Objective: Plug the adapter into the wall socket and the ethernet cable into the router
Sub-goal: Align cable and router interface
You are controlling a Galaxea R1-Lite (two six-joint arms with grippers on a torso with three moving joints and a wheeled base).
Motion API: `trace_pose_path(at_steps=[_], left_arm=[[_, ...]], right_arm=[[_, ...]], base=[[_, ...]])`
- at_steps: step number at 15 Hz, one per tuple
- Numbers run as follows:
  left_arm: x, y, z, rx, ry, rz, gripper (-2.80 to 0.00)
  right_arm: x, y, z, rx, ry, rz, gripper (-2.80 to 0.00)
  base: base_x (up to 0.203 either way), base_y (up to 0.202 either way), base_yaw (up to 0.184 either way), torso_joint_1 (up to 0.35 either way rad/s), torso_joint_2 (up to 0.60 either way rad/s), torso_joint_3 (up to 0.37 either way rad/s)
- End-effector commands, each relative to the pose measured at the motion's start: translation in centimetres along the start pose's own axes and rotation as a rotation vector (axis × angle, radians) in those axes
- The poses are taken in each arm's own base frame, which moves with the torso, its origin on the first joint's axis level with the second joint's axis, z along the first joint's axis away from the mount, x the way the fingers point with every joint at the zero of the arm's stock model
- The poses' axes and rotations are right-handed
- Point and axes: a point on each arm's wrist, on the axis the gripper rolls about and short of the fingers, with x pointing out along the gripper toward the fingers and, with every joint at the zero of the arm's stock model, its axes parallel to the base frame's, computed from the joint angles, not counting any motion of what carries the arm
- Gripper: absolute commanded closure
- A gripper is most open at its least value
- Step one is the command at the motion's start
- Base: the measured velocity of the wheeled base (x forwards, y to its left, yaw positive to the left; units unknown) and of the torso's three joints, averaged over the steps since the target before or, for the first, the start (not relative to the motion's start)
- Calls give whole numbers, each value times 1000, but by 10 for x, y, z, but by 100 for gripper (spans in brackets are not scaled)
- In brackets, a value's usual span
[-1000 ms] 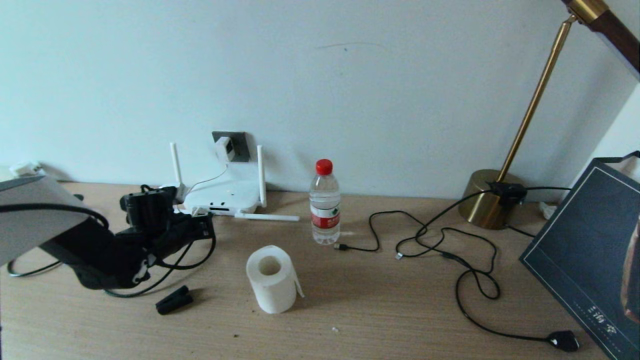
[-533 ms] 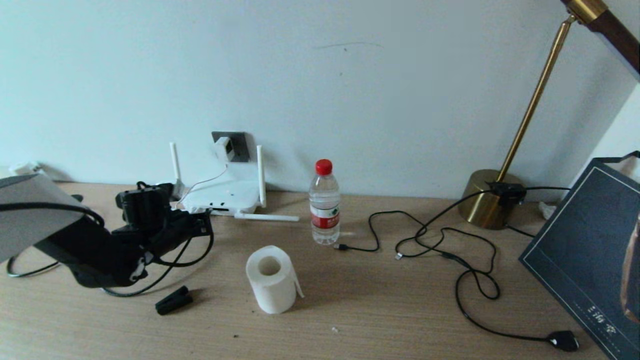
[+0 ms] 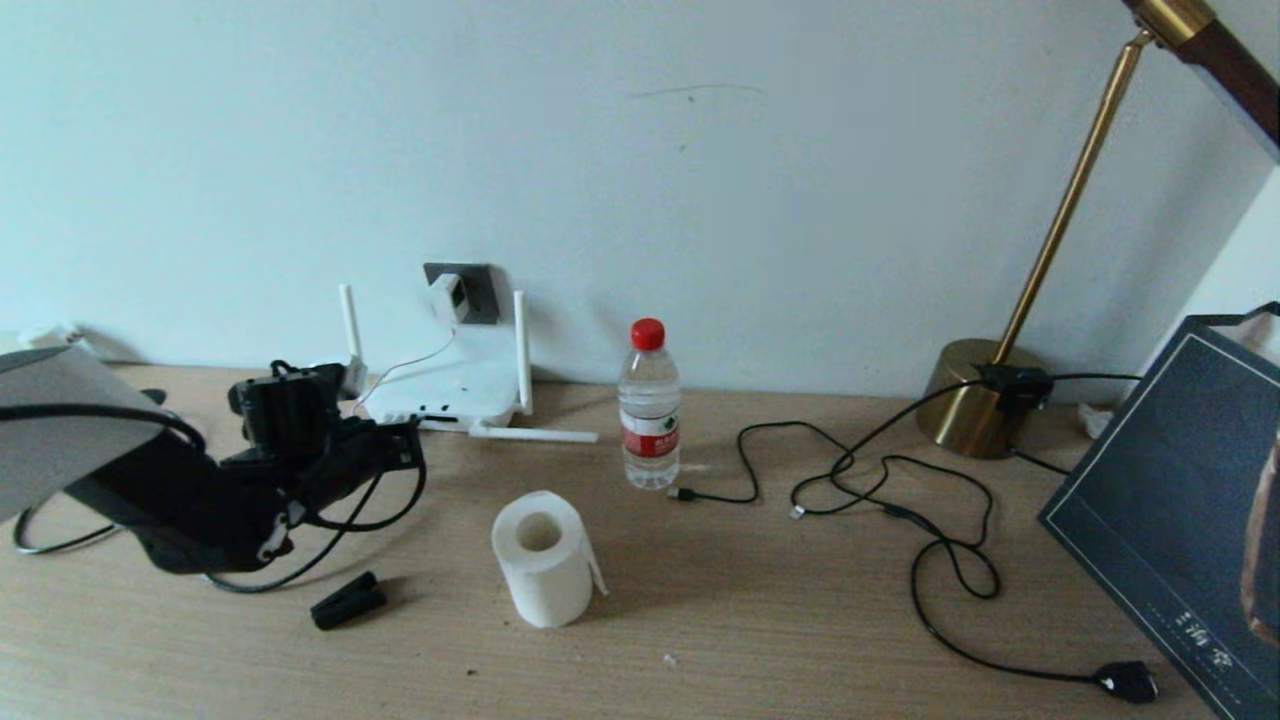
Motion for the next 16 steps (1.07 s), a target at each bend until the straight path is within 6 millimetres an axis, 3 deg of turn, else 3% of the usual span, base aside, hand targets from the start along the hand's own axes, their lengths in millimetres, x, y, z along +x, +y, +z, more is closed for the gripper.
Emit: trace_pose_path(at_steps=[1,16], left_arm=[[0,1,1,-1,-8,1,0],[10,1,-4,2,1,0,0]], right_arm=[[0,0,0,0,0,1,-280],[0,0,0,0,0,1,-280]], base=[[0,0,0,0,0,0],[0,0,0,0,0,0]])
